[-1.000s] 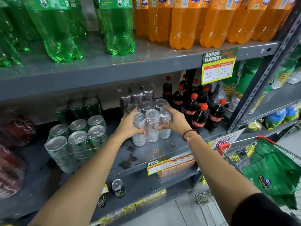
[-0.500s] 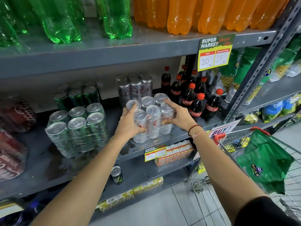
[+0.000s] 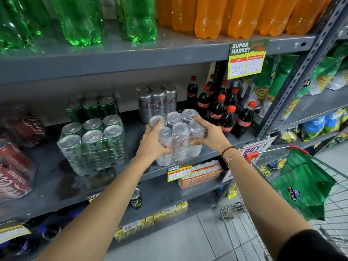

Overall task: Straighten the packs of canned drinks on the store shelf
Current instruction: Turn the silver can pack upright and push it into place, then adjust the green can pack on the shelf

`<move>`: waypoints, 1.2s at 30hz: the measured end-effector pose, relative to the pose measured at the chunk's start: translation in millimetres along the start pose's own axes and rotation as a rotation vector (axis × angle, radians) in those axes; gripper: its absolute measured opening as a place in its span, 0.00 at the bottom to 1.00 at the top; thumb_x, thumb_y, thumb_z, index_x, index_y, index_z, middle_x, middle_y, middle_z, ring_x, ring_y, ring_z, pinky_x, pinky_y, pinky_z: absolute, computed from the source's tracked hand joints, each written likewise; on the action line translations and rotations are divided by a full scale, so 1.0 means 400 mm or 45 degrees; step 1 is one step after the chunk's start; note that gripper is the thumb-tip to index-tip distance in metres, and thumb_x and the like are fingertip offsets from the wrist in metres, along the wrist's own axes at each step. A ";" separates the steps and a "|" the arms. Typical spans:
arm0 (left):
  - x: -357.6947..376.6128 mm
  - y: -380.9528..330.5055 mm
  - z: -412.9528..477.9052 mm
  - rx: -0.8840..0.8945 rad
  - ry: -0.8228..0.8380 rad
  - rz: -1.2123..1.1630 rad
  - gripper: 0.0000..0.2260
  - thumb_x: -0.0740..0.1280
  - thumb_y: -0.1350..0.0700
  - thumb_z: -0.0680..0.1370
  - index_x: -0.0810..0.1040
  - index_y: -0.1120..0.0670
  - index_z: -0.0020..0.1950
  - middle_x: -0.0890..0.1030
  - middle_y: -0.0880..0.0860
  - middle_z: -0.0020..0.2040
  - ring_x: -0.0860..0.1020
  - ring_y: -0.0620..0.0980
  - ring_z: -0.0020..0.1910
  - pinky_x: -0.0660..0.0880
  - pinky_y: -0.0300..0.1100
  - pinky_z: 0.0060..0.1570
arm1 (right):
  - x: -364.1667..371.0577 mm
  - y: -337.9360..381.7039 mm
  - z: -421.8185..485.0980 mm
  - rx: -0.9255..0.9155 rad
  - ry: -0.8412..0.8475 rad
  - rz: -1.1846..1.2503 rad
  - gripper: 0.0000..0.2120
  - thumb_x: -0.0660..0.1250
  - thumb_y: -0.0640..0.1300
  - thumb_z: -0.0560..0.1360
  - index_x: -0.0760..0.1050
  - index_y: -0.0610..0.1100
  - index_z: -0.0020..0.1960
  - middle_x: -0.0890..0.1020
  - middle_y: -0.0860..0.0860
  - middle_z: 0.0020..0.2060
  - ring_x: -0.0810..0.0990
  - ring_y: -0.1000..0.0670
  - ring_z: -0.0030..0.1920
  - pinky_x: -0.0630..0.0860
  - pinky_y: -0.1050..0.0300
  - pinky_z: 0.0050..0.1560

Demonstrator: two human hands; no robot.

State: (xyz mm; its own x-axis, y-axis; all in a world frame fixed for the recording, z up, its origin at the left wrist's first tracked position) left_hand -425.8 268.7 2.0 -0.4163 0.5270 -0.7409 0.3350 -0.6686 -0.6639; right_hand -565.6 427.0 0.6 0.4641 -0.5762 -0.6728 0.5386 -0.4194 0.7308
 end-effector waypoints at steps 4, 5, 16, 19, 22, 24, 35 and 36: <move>0.003 0.005 0.005 -0.009 0.021 0.035 0.50 0.78 0.53 0.62 0.52 0.45 0.76 0.56 0.56 0.75 0.62 0.59 0.71 0.65 0.57 0.66 | -0.001 -0.005 -0.002 0.032 -0.023 0.002 0.46 0.81 0.45 0.60 0.64 0.57 0.72 0.80 0.49 0.58 0.78 0.39 0.57 0.73 0.64 0.57; 0.004 0.005 0.007 -0.008 0.025 0.042 0.50 0.78 0.53 0.61 0.52 0.46 0.76 0.57 0.57 0.75 0.63 0.59 0.70 0.66 0.57 0.66 | 0.000 -0.004 -0.002 0.044 -0.023 0.018 0.46 0.81 0.45 0.60 0.64 0.58 0.72 0.81 0.44 0.58 0.78 0.37 0.57 0.75 0.59 0.59; -0.092 -0.003 -0.037 0.076 -0.009 -0.127 0.52 0.76 0.45 0.64 0.44 0.43 0.75 0.42 0.56 0.78 0.49 0.54 0.76 0.55 0.52 0.70 | -0.012 0.110 -0.050 0.021 -0.285 0.054 0.46 0.79 0.53 0.62 0.59 0.51 0.74 0.59 0.44 0.74 0.58 0.46 0.74 0.59 0.51 0.71; -0.262 0.033 -0.076 0.155 -0.358 -0.079 0.45 0.74 0.43 0.66 0.50 0.43 0.75 0.49 0.57 0.78 0.53 0.55 0.75 0.56 0.52 0.70 | 0.000 0.249 -0.060 -0.163 -0.515 0.168 0.42 0.77 0.55 0.64 0.63 0.49 0.72 0.63 0.46 0.72 0.62 0.49 0.72 0.61 0.56 0.70; -0.404 0.142 -0.099 0.030 -0.531 -0.021 0.43 0.74 0.42 0.65 0.55 0.45 0.74 0.56 0.59 0.75 0.57 0.58 0.74 0.59 0.55 0.69 | 0.094 0.379 -0.022 -0.291 -0.415 0.126 0.41 0.77 0.57 0.64 0.65 0.48 0.71 0.64 0.45 0.71 0.60 0.49 0.73 0.58 0.59 0.71; -0.460 0.235 -0.112 -0.072 -0.555 -0.001 0.46 0.76 0.41 0.63 0.56 0.48 0.74 0.58 0.60 0.73 0.58 0.60 0.73 0.61 0.55 0.69 | 0.194 0.438 0.014 -0.314 -0.225 0.097 0.41 0.76 0.57 0.64 0.64 0.48 0.72 0.64 0.44 0.71 0.58 0.47 0.74 0.57 0.57 0.72; -0.415 0.493 -0.135 -0.328 -0.171 -0.235 0.52 0.80 0.44 0.57 0.54 0.43 0.75 0.70 0.52 0.71 0.66 0.53 0.70 0.65 0.46 0.65 | 0.525 0.442 0.127 -0.019 0.316 -0.052 0.56 0.81 0.56 0.56 0.55 0.49 0.76 0.66 0.43 0.73 0.59 0.43 0.75 0.58 0.51 0.72; -0.414 0.493 -0.137 -0.323 -0.184 -0.234 0.52 0.80 0.45 0.58 0.55 0.43 0.75 0.70 0.53 0.71 0.65 0.54 0.70 0.64 0.47 0.66 | 0.523 0.441 0.127 -0.019 0.294 -0.053 0.56 0.81 0.56 0.56 0.56 0.49 0.76 0.68 0.44 0.72 0.61 0.43 0.74 0.58 0.52 0.72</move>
State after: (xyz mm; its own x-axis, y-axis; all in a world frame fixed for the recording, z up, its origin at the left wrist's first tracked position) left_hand -244.4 78.4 -11.8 -0.5986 0.5347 -0.5965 0.4354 -0.4079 -0.8025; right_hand -409.3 196.9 -5.2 0.5889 -0.3818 -0.7123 0.5702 -0.4284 0.7010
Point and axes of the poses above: each hand's wrist, its own z-axis towards the middle knuckle, its own x-axis out of the palm, y = z × x, the point moved 8 cm from there along z, towards the middle knuckle
